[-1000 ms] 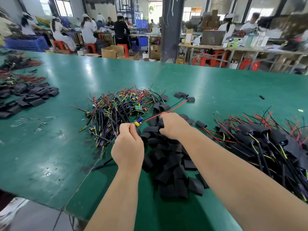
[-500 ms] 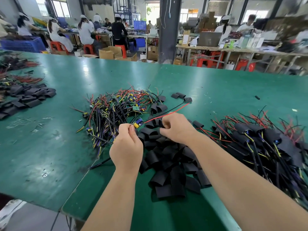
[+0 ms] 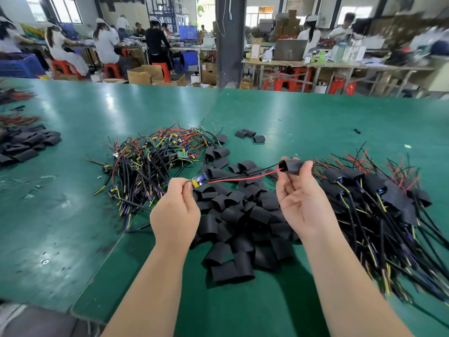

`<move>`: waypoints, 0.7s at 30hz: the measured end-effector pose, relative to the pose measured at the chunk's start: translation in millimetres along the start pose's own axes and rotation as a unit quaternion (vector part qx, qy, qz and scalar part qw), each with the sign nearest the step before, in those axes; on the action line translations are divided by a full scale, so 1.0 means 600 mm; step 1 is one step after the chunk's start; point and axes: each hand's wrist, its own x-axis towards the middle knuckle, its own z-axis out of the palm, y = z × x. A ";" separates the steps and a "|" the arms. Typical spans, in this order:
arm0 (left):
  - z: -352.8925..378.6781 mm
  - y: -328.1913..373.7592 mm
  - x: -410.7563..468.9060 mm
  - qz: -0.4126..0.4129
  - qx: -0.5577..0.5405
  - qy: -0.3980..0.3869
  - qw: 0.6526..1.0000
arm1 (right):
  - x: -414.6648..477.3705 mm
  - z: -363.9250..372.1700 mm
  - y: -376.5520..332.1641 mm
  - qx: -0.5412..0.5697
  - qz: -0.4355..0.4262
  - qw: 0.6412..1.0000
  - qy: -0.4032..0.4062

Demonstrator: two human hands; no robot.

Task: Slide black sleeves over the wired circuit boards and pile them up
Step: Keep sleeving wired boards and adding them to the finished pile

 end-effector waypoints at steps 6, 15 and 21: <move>0.001 0.000 0.000 0.008 0.007 -0.016 1.000 | -0.006 0.012 -0.002 0.037 0.001 0.999 -0.010; -0.001 -0.002 0.001 -0.009 0.032 -0.010 0.999 | -0.021 0.015 -0.003 -0.050 -0.018 0.995 -0.087; -0.003 0.008 -0.004 -0.005 0.018 -0.041 0.999 | -0.027 0.023 0.013 -0.176 -0.058 0.978 -0.095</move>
